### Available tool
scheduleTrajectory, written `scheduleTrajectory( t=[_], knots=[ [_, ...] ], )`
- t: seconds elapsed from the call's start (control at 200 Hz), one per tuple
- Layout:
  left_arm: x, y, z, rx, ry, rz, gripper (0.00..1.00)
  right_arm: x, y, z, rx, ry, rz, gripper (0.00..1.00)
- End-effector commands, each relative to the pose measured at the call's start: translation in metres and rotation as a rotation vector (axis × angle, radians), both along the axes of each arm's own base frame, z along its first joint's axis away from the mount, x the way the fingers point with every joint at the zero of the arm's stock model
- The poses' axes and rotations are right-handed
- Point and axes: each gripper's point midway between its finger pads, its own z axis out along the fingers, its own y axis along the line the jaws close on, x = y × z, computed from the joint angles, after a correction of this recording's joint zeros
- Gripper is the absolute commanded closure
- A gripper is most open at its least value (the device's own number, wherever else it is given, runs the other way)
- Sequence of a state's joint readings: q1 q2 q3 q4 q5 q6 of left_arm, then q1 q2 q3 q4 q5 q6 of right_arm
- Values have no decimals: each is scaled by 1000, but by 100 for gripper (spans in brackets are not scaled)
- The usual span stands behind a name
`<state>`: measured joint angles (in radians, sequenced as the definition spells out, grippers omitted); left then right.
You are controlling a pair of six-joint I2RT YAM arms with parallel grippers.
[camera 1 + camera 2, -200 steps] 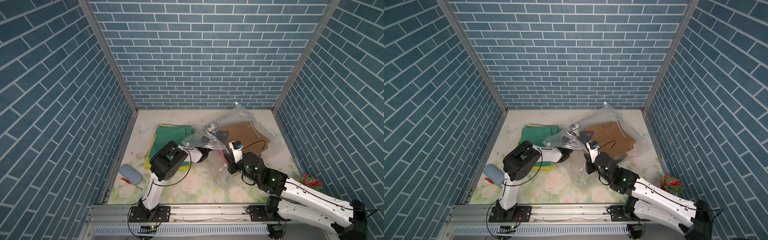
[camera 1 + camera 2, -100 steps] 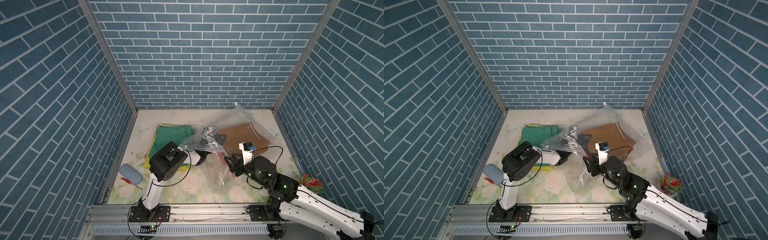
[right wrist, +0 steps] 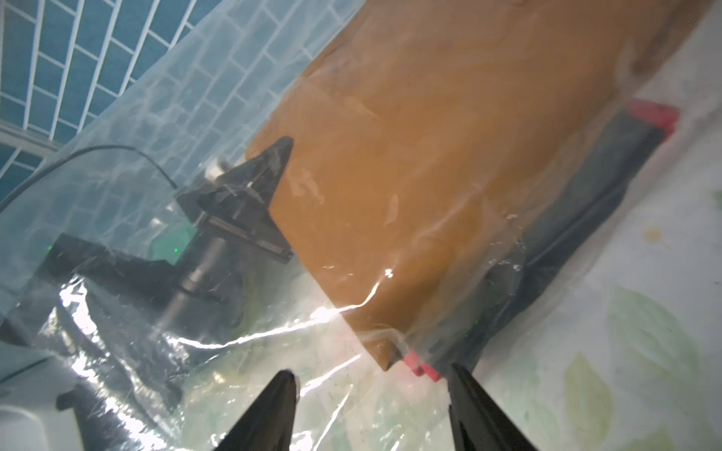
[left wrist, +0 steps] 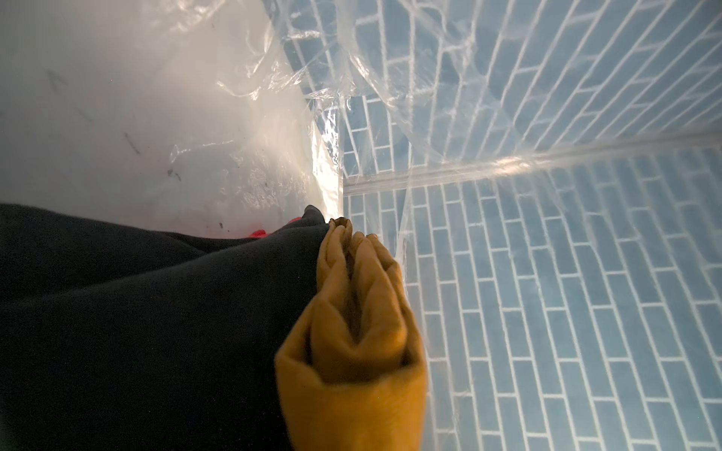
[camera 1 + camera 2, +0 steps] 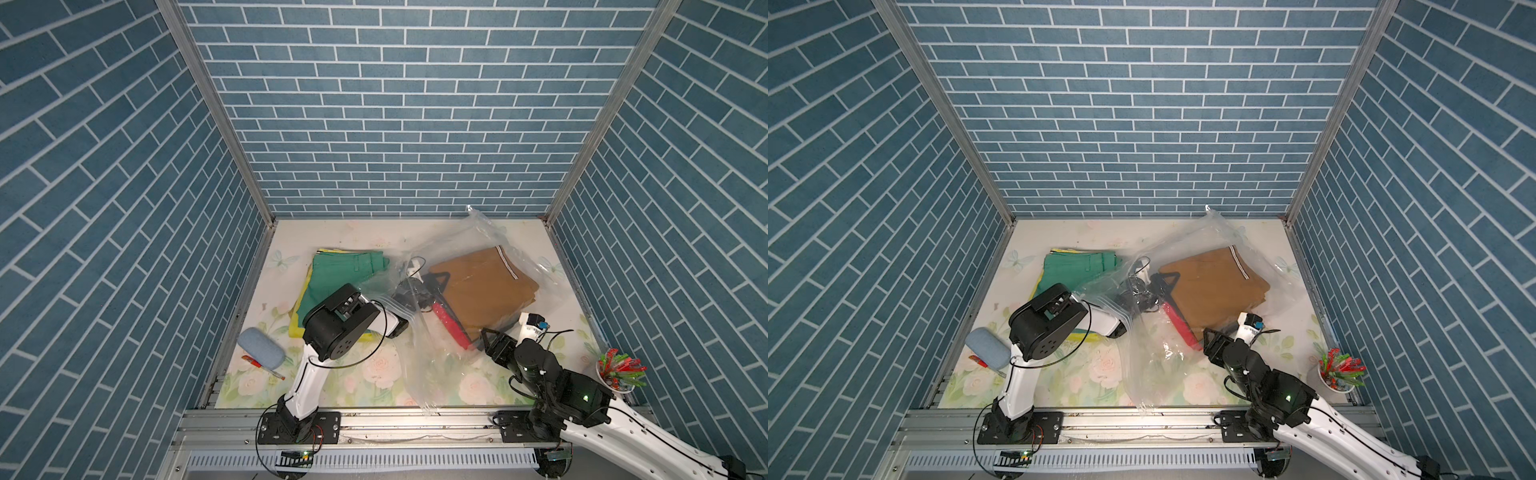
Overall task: Take the trousers out of the vacuum bag
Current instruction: Take out the trousers from the vacuum bag.
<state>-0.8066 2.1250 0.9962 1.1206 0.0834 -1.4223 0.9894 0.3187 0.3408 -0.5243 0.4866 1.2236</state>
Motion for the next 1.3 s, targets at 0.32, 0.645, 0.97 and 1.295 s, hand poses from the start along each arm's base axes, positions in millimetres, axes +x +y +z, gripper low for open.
scheduleTrajectory(
  t=[0.32, 0.645, 0.97, 1.295],
  knots=[
    [-15, -1, -11, -22, 7, -40, 100, 0, -42, -46, 36, 91, -254, 40],
    [-18, 0, -12, -27, 13, -48, 100, 9, -21, -59, 119, 75, -193, 49],
    [-19, -1, -13, -21, 20, -54, 100, 20, -10, -71, 202, 92, -144, 57],
    [-18, -1, -13, -4, 24, -51, 100, 14, -16, -69, 94, 211, -135, 57]
  ],
)
